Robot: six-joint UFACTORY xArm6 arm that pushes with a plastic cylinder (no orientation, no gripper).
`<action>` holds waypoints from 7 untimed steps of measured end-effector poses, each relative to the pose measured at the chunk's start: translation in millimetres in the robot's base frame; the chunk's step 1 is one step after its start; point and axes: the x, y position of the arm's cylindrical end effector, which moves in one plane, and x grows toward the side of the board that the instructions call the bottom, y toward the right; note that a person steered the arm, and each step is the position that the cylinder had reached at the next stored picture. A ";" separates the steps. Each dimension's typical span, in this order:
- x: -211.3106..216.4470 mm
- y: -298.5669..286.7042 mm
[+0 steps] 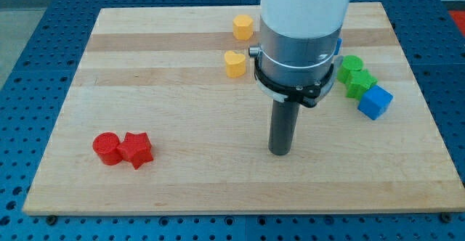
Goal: Place the cube at the right of the red star
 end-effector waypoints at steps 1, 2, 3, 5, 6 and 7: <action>10.1 -0.5; 17.7 -1.9; 43.6 48.3; 42.9 197.2; -16.0 204.6; -69.7 238.8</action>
